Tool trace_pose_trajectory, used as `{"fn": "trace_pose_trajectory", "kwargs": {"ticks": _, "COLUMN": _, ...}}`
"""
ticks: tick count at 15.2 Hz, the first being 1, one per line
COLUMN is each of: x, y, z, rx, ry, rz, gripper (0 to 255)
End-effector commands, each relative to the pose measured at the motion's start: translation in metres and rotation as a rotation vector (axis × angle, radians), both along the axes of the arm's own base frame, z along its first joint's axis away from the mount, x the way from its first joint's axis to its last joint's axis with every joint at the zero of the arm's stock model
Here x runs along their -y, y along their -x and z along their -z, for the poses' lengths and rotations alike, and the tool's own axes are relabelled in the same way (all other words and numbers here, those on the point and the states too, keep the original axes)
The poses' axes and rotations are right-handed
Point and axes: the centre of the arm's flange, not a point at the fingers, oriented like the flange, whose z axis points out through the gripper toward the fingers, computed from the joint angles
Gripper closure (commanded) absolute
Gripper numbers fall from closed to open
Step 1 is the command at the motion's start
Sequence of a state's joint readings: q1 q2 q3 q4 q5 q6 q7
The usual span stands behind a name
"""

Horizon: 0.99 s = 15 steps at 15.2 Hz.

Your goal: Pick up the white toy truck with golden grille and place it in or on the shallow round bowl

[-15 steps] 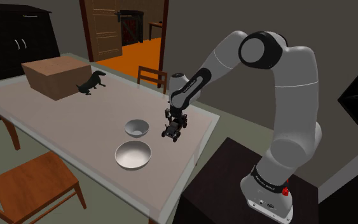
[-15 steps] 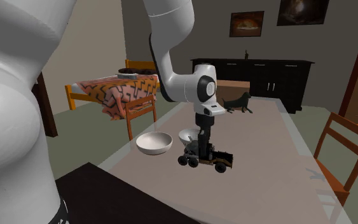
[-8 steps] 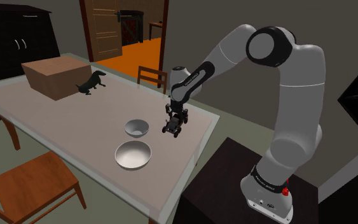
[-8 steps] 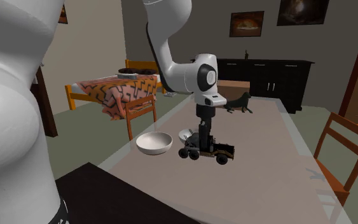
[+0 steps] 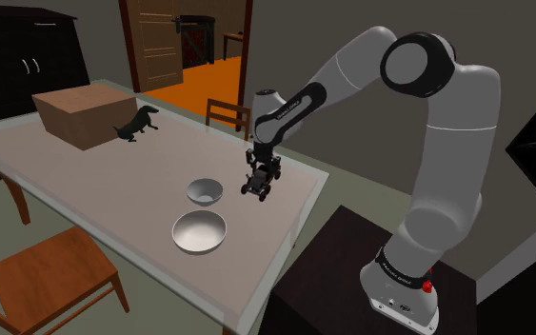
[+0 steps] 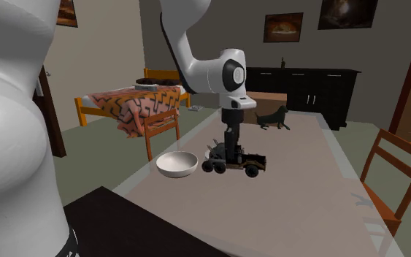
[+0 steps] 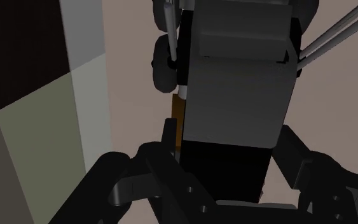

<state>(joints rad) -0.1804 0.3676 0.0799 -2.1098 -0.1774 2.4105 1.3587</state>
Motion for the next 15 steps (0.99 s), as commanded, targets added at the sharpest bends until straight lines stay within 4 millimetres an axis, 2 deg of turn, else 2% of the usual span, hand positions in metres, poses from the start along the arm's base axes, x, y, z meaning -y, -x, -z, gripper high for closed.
{"fn": "trace_pose_trajectory", "kwargs": {"ticks": 1, "x": -0.023, "y": -0.003, "z": -0.002, "rx": 0.001, "ry": 0.000, "rz": 0.000, "gripper": 255}}
{"fn": "trace_pose_trajectory", "kwargs": {"ticks": 15, "x": -0.206, "y": -0.027, "z": -0.011, "rx": 0.001, "ry": 0.000, "rz": 0.000, "gripper": 255}}
